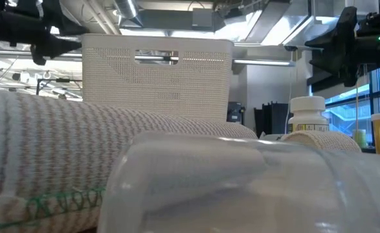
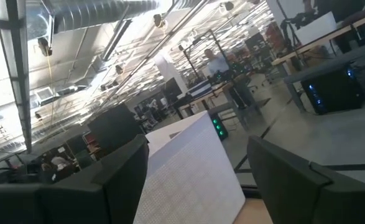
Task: Pick & place medical supplies in basket/bin
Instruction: Put the top white bandage into the white bin
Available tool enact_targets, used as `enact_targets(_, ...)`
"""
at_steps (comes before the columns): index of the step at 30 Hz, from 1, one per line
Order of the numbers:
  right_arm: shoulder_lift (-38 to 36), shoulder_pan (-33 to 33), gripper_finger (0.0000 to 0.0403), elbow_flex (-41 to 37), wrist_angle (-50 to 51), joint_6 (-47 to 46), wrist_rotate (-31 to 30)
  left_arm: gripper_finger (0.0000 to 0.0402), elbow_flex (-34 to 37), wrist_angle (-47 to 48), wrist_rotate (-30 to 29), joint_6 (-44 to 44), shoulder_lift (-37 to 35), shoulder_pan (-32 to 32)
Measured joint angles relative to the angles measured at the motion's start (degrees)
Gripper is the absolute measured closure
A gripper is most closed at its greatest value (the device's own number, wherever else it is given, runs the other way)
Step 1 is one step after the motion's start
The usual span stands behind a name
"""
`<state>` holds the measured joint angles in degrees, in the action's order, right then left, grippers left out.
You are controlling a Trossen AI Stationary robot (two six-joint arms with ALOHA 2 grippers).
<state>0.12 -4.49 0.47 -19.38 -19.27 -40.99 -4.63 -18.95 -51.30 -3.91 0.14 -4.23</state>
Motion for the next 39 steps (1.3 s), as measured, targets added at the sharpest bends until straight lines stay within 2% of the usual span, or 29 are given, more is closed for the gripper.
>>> enact_targets(4,0.00,0.00,0.0130,0.00,-0.02,-0.11,-2.22,0.0162,-2.53,0.74,2.86,2.07,1.31,0.00)
enact_targets(9,0.02,0.00,0.0130,0.00,-0.02,-1.26,-3.10,0.0166,-10.83,9.39,9.46,1.74,7.82,0.00)
enact_targets(15,0.02,0.00,0.0130,0.02,0.06,-1.44,-3.10,0.0166,-25.27,23.64,17.34,2.18,22.38,0.00)
enact_targets(22,0.02,0.00,0.0130,0.02,1.45,-1.23,-2.48,0.0167,-42.23,34.17,25.20,-0.61,39.47,-2.10)
enact_targets(25,0.02,0.00,0.0130,0.02,3.52,-1.23,-1.22,0.0167,-48.38,38.67,25.35,-1.30,46.98,-4.94)
enact_targets(31,0.02,0.00,0.0130,0.02,7.86,-1.13,9.20,0.0167,-57.92,40.87,23.46,-1.32,60.75,-10.82)
enact_targets(36,0.02,0.00,0.0130,0.02,9.75,-1.26,15.39,0.0167,-66.04,43.91,18.43,-3.18,69.87,-15.50)
enact_targets(39,0.02,0.00,0.0130,0.04,9.77,0.38,22.40,0.0167,-70.43,48.41,15.83,-5.92,74.00,-18.04)
